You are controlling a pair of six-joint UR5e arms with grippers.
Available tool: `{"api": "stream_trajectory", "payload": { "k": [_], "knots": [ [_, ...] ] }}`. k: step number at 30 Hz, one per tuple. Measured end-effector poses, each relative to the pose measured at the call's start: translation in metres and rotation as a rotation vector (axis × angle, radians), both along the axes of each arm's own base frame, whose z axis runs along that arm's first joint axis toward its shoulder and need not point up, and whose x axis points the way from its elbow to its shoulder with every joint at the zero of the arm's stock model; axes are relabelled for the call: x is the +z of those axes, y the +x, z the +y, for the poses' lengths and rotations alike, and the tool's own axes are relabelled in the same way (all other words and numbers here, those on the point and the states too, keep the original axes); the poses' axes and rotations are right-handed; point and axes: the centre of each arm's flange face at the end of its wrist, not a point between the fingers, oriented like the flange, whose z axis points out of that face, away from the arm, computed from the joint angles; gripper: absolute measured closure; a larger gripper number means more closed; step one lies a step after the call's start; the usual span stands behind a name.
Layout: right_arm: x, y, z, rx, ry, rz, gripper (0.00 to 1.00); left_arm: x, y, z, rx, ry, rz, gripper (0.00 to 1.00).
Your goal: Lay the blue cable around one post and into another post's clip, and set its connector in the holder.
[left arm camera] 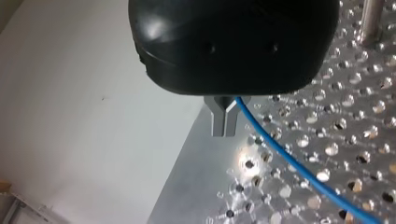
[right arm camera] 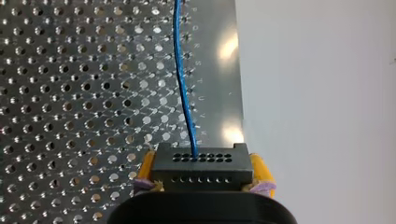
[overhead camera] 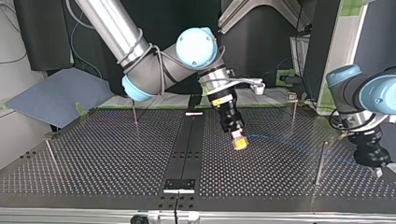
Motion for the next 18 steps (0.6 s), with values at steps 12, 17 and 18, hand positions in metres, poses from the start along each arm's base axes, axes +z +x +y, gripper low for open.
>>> {"api": "stream_trajectory", "payload": {
  "k": [12,17,18],
  "knots": [
    [-0.002,-0.005,-0.013,-0.025,0.002,-0.007,0.53,-0.029,0.018,0.012,-0.052,0.001,0.052,1.0],
    [-0.004,-0.008,-0.02,-0.034,0.004,-0.007,0.53,-0.035,0.023,0.012,-0.074,0.004,0.062,1.0],
    [-0.004,-0.009,-0.022,-0.037,0.004,-0.007,0.53,-0.038,0.024,0.012,-0.08,0.004,0.067,1.0]
  ]
}}
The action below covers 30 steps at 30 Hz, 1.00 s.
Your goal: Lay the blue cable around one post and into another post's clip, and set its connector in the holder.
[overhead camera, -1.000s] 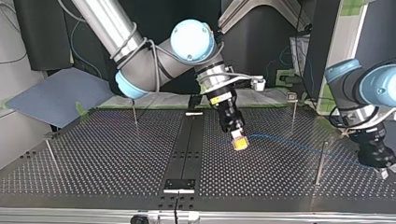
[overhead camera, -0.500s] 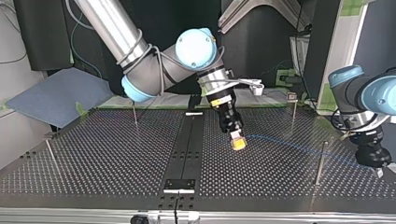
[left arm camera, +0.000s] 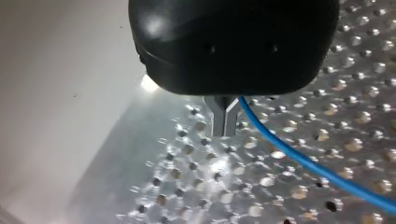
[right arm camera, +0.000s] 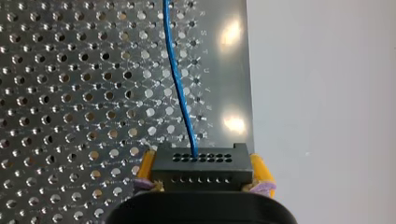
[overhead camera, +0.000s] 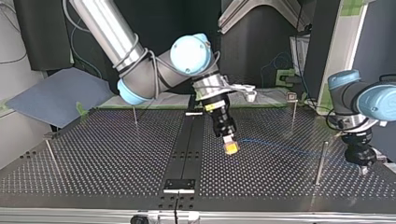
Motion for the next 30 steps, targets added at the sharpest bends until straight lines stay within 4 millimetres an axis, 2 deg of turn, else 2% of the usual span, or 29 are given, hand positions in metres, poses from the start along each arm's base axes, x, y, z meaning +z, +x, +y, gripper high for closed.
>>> {"api": "stream_trajectory", "payload": {
  "k": [6,23,30],
  "knots": [
    [-0.002,-0.006,-0.013,-0.017,0.004,-0.001,0.53,-0.018,0.013,-0.006,-0.049,0.012,0.052,1.0],
    [-0.009,-0.02,-0.037,-0.057,0.02,0.009,0.53,-0.03,0.02,-0.009,-0.08,0.004,0.075,1.0],
    [-0.028,-0.023,-0.052,-0.083,0.037,0.028,0.53,-0.033,0.021,-0.011,-0.09,0.002,0.079,1.0]
  ]
}}
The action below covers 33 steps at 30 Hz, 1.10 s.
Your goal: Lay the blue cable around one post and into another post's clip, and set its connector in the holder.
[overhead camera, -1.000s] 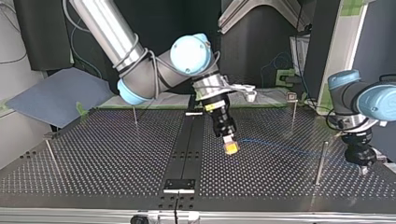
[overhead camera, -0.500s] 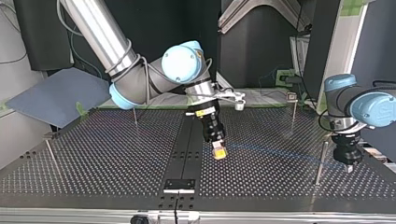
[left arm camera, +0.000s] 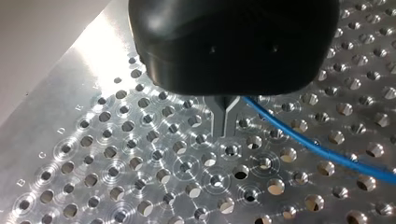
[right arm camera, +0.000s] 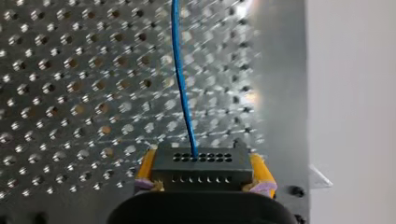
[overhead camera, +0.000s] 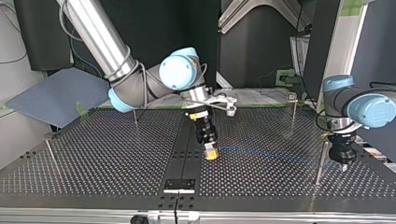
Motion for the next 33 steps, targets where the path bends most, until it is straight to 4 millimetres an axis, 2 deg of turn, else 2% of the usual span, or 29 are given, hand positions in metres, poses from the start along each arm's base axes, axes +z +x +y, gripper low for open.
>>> {"api": "stream_trajectory", "payload": {
  "k": [6,7,8,10,11,13,14,15,17,18,19,20,21,22,23,24,25,33],
  "knots": [
    [-0.008,-0.004,-0.01,-0.015,0.009,0.007,0.53,0.0,0.001,-0.001,-0.006,-0.008,-0.008,1.0],
    [-0.009,-0.005,-0.012,-0.017,0.01,0.009,0.53,0.0,0.001,-0.001,-0.007,-0.007,-0.012,0.96],
    [-0.009,-0.006,-0.013,-0.019,0.012,0.011,0.53,0.001,0.001,-0.001,-0.008,-0.007,-0.017,0.96],
    [-0.01,-0.008,-0.015,-0.023,0.017,0.017,0.53,0.001,0.002,-0.001,-0.009,-0.006,-0.021,0.75],
    [-0.011,-0.008,-0.015,-0.024,0.019,0.019,0.53,0.001,0.002,-0.001,-0.01,-0.007,-0.022,0.75],
    [-0.012,-0.009,-0.015,-0.025,0.025,0.026,0.53,0.001,0.002,-0.001,-0.011,-0.007,-0.022,0.64],
    [-0.012,-0.01,-0.015,-0.026,0.027,0.029,0.53,0.001,0.002,-0.002,-0.013,-0.007,-0.022,0.64],
    [-0.013,-0.01,-0.015,-0.026,0.031,0.032,0.53,0.001,0.002,-0.002,-0.017,-0.008,-0.023,0.56],
    [-0.015,-0.01,-0.015,-0.026,0.035,0.038,0.53,0.001,0.002,-0.004,-0.031,-0.008,-0.023,0.54],
    [-0.015,-0.01,-0.014,-0.026,0.038,0.042,0.53,0.001,0.002,-0.004,-0.039,-0.009,-0.023,0.5],
    [-0.015,-0.011,-0.014,-0.026,0.039,0.044,0.53,0.0,0.002,-0.005,-0.047,-0.01,-0.023,0.42],
    [-0.016,-0.011,-0.014,-0.027,0.041,0.046,0.53,0.0,0.002,-0.006,-0.056,-0.012,-0.023,0.42],
    [-0.016,-0.011,-0.015,-0.027,0.042,0.047,0.53,0.0,0.002,-0.007,-0.06,-0.015,-0.023,0.35],
    [-0.016,-0.012,-0.015,-0.028,0.043,0.049,0.53,0.0,0.002,-0.007,-0.063,-0.018,-0.023,0.2],
    [-0.016,-0.012,-0.015,-0.028,0.044,0.05,0.53,0.0,0.002,-0.007,-0.066,-0.023,-0.023,0.2],
    [-0.017,-0.012,-0.015,-0.029,0.046,0.051,0.53,0.0,0.002,-0.008,-0.067,-0.028,-0.022,0.07],
    [-0.017,-0.012,-0.015,-0.029,0.047,0.052,0.53,-0.001,0.002,-0.008,-0.067,-0.033,-0.02,0.0],
    [-0.02,-0.014,-0.015,-0.03,0.065,0.071,0.53,-0.013,-0.007,-0.004,-0.009,-0.066,0.032,0.0]
  ]
}}
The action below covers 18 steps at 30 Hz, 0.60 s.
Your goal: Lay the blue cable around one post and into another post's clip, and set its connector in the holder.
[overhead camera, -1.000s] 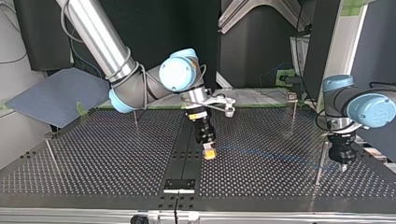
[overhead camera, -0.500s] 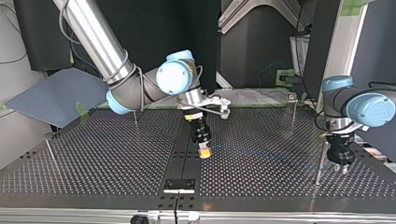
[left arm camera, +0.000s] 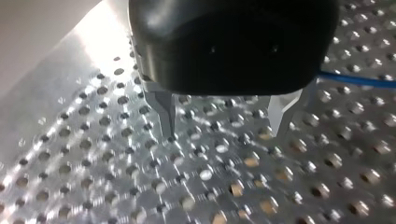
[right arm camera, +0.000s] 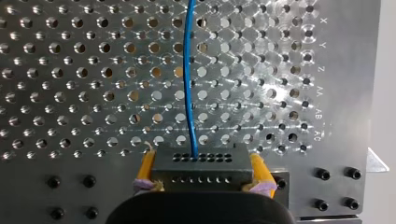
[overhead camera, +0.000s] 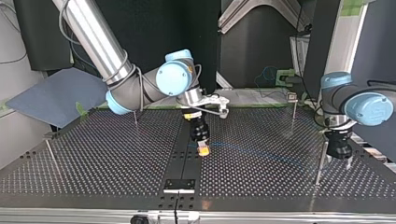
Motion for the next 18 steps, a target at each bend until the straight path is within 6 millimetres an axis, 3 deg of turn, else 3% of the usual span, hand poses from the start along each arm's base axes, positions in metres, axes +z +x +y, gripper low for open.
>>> {"api": "stream_trajectory", "payload": {
  "k": [10,18],
  "knots": [
    [-0.01,-0.009,-0.003,-0.022,0.041,0.046,0.53,-0.005,-0.001,0.001,0.003,-0.009,-0.009,0.0],
    [-0.042,-0.022,-0.008,-0.084,0.065,0.07,0.53,-0.005,-0.002,-0.001,0.019,-0.005,-0.007,0.0]
  ]
}}
